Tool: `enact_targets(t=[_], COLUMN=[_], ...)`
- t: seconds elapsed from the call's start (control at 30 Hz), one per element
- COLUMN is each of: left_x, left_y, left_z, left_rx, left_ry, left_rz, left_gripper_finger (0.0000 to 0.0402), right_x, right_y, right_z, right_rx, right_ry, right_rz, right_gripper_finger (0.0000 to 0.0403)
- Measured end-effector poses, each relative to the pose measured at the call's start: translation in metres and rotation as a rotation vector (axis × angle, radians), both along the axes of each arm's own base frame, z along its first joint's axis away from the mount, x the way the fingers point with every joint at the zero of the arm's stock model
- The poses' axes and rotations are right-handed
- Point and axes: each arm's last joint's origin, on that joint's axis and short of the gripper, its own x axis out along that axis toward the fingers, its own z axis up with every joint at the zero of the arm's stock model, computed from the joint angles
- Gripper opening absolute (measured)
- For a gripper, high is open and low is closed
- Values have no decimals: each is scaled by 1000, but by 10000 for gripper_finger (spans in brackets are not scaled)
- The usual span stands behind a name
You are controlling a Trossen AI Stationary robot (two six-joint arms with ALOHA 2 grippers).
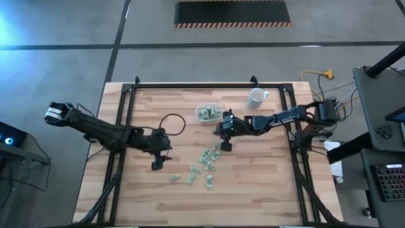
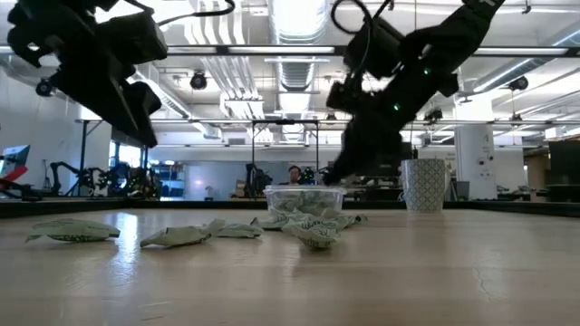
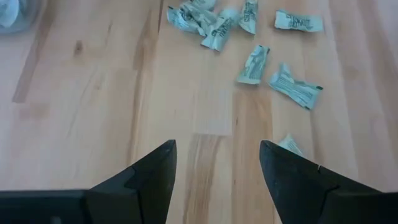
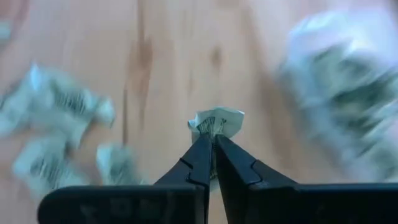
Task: Pick and place Stevia / Truvia into bins
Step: Put the stevia packet into the transparent container
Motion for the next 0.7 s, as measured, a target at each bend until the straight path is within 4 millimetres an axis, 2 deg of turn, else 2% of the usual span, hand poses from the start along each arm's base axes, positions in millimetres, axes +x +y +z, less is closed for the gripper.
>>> enact_targets(t=[0.1,0.27,0.5,0.7], left_x=[-1,2,4,4], left_y=[-5,-7,-9,-9], left_z=[-7,-10,-9,-9], left_rx=[12,14,12,13], left_ry=[-41,-87,-103,-105], left_rz=[4,6,0,-2], left_gripper_finger=[214,214,214,214], right_x=[4,3,-7,-11], right_y=[-6,-31,-76,-90], right_z=[13,21,21,20], right_rx=[-111,-254,-174,-75], right_ry=[-83,-85,-100,-123], right_rz=[-54,-215,-361,-319], right_gripper_finger=[12,12,12,12])
